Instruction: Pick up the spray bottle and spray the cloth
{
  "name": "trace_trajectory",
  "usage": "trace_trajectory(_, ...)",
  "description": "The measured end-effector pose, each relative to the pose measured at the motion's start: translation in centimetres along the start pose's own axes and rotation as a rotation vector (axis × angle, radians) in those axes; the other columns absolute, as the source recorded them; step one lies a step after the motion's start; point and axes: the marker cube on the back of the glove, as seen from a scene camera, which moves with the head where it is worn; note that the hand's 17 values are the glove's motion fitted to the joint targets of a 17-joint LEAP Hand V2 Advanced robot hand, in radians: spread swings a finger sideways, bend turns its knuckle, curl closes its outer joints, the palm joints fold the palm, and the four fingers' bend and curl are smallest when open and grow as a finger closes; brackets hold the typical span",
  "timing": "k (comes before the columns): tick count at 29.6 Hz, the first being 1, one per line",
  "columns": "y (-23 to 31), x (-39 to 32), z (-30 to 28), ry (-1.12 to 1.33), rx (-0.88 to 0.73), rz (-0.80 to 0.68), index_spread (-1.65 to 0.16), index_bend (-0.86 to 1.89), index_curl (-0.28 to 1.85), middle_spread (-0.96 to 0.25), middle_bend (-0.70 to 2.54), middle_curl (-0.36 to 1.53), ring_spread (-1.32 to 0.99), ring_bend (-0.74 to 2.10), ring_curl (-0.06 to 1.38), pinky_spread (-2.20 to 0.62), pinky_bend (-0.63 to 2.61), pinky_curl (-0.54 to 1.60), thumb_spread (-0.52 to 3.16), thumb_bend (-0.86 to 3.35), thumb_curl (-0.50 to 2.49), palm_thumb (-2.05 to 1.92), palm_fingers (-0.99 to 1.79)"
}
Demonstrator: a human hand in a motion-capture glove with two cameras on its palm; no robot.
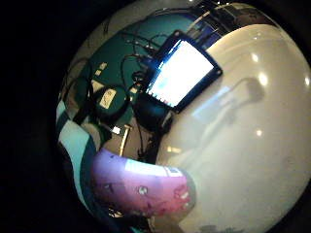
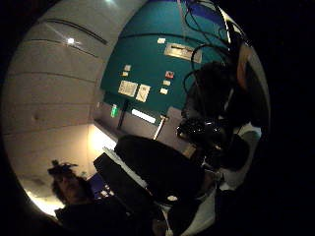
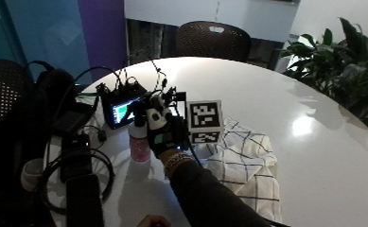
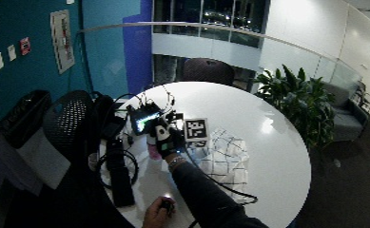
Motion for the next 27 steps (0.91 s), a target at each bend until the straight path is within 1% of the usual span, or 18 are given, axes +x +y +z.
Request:
trace_trajectory(3, -1.0, -1.2, -0.9, 0.13, -0.034, -0.042, -0.26, 0.23, 0.55, -0.14, 0.56, 0.46, -0.11, 0.63, 0.41, -0.17, 0.47, 0.39, 1.09, -0.03, 0.2, 0.1, 1.1)
trace_trajectory(5, -2.1, -2.2, -1.5, 0.246, -0.09, -0.078, -0.28, 0.22, 0.54, -0.11, 0.44, 0.43, -0.1, 0.55, 0.39, -0.09, 0.44, 0.39, 1.07, -0.03, 0.2, 0.1, 0.82)
trace_trajectory(6, -2.6, -2.8, -1.8, 0.303, -0.117, -0.092, -0.28, 0.21, 0.55, -0.1, 0.4, 0.42, -0.1, 0.54, 0.4, -0.06, 0.45, 0.41, 1.06, -0.03, 0.2, 0.1, 0.76)
trace_trajectory(7, -3.1, -3.3, -2.1, 0.354, -0.137, -0.103, -0.29, 0.19, 0.54, -0.09, 0.37, 0.41, -0.09, 0.48, 0.39, -0.01, 0.44, 0.41, 1.05, -0.03, 0.21, 0.1, 0.58)
trace_trajectory(8, -3.5, -3.8, -2.4, 0.4, -0.149, -0.111, -0.3, 0.19, 0.55, -0.09, 0.35, 0.41, -0.09, 0.46, 0.4, 0.02, 0.44, 0.42, 1.04, -0.03, 0.21, 0.1, 0.51)
trace_trajectory(9, -3.8, -4.2, -2.7, 0.443, -0.156, -0.117, -0.3, 0.18, 0.54, -0.09, 0.34, 0.41, -0.09, 0.45, 0.4, 0.04, 0.43, 0.42, 1.04, -0.03, 0.21, 0.1, 0.51)
trace_trajectory(10, -4.0, -4.8, -3.0, 0.485, -0.159, -0.124, -0.31, 0.14, 0.52, -0.09, 0.32, 0.39, -0.09, 0.4, 0.37, 0.07, 0.44, 0.41, 1.03, -0.03, 0.21, 0.1, 0.42)
trace_trajectory(14, -4.1, -7.1, -4.1, 0.645, -0.169, -0.145, -0.34, 0.11, 0.45, -0.08, 0.29, 0.38, -0.09, 0.35, 0.34, 0.14, 0.4, 0.38, 0.99, -0.03, 0.22, 0.08, 0.34)
trace_trajectory(17, -3.0, -8.7, -4.8, 0.792, -0.197, -0.16, -0.36, 0.13, 0.42, -0.07, 0.27, 0.37, -0.08, 0.33, 0.31, 0.17, 0.37, 0.35, 0.97, -0.03, 0.23, 0.08, 0.32)
trace_trajectory(20, -1.0, -10.1, -5.3, 0.957, -0.239, -0.168, -0.37, 0.16, 0.4, -0.06, 0.3, 0.37, -0.08, 0.33, 0.3, 0.2, 0.3, 0.32, 1.0, -0.01, 0.24, 0.13, 0.41)
trace_trajectory(27, 4.9, -12.1, -5.5, 1.169, -0.375, -0.139, -0.38, 0.16, 0.39, -0.06, 0.28, 0.36, -0.07, 0.32, 0.3, 0.22, 0.21, 0.31, 1.04, -0.01, 0.25, 0.19, 0.37)
